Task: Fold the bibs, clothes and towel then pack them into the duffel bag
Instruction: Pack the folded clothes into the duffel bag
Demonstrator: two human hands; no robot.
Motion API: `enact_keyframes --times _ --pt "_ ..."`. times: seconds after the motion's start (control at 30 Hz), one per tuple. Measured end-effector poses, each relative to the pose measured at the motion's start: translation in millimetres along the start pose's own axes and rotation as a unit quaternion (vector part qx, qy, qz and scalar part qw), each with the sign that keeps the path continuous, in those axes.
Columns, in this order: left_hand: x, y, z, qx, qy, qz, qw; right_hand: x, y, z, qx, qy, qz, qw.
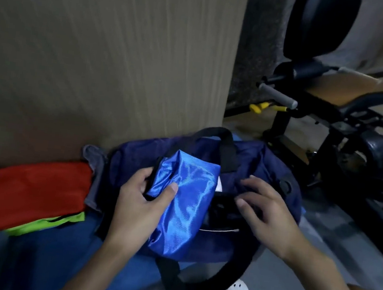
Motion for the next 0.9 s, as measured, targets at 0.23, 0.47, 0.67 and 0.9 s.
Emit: enact_keyframes --times 0.23,0.47,0.67,0.9 --pt "19.7 3.3 -1.9 -0.017 -0.028 0.012 0.999 10.8 4.3 -15.0 -0.005 0.183 0.085 0.979" --pt "27.2 13.0 -4.3 -0.026 -0.023 0.031 0.999 -3.3 -9.8 -3.8 -0.003 0.170 0.061 0.984" --pt "29.0 13.0 -5.3 -0.022 -0.029 0.052 0.998 -17.0 -27.3 2.4 -0.013 0.127 0.036 0.991" --pt "38.5 14.9 6.0 -0.051 -0.036 0.085 0.994 -32.6 -43.0 17.5 -0.031 0.076 0.013 0.997"
Point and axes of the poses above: each hand's wrist, its own y-axis away from the middle knuckle, its own x-axis out of the palm, z = x × y, the point moved 6 cm from there along -y, towards the middle knuckle, and after that the axes turned 1 degree about -y, right-handed, at the moved point
